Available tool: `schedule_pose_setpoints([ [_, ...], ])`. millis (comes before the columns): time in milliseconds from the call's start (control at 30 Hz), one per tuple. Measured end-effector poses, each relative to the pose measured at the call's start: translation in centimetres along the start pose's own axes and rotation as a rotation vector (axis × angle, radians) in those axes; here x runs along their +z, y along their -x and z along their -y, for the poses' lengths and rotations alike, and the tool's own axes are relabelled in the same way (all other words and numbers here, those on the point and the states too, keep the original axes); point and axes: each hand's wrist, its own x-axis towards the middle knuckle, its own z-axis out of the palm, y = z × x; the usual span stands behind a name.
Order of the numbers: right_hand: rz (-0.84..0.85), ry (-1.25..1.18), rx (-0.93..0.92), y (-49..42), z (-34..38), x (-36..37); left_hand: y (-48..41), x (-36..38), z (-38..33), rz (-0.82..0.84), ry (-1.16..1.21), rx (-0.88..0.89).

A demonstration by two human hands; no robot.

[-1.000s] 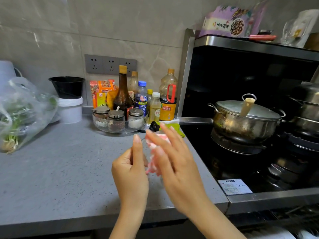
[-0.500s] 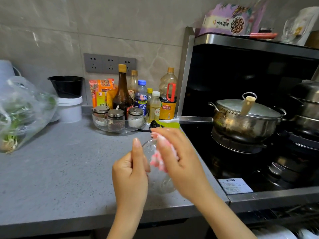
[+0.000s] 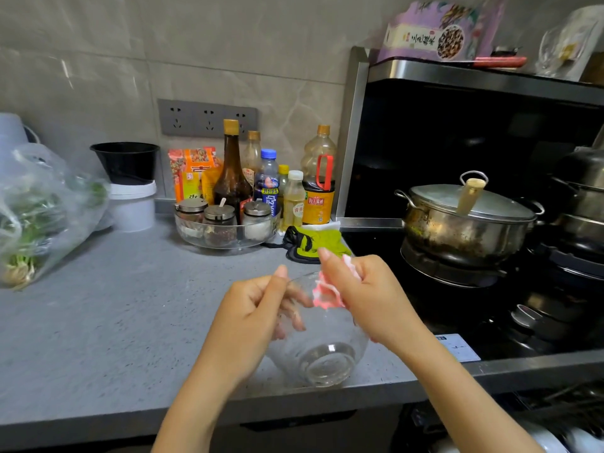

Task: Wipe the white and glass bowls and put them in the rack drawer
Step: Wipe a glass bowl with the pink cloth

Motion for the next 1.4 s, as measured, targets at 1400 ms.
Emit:
schedule_pose_setpoints([
  [1400,-0.104,-0.129,0.028,1.2,-1.1,0.0,1.5,1.9,1.6,-0.428,0.178,-0.083],
])
